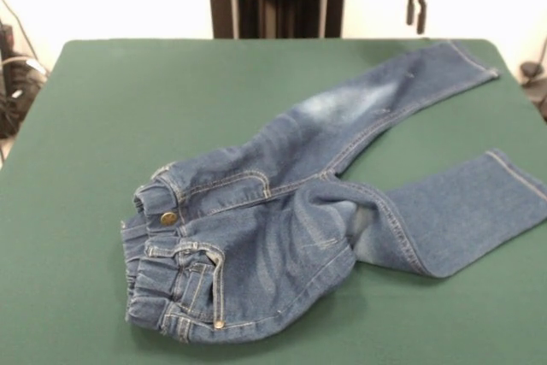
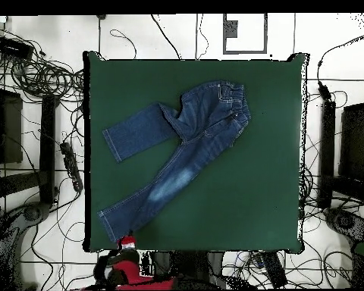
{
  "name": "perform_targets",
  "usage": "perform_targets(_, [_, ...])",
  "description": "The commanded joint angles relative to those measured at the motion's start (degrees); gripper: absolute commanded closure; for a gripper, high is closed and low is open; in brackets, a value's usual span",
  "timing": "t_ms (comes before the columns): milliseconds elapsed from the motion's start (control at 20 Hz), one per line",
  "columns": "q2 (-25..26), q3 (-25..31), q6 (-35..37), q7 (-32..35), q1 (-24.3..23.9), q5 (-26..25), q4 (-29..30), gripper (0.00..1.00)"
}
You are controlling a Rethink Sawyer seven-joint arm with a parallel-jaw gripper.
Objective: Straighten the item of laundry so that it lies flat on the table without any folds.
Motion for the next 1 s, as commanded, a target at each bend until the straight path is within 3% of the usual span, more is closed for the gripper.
perform_targets(50, [-1.8,-3.2,11.7,-10.6,-3.7,-9.0,-4.6,0.00])
perform_targets(250, [-9.8,1.3,20.0,-10.6,-13.1,-18.4,-4.8,0.00])
perform_targets(400, [-18.2,3.5,28.1,-11.8,-17.2,-21.8,-6.2,0.00])
perform_targets(550, [-23.2,6.2,33.5,-12.0,-20.1,-23.8,-8.7,0.00])
perform_targets(1000, [-29.6,5.1,47.1,-10.4,-17.1,-24.0,-16.7,0.00])
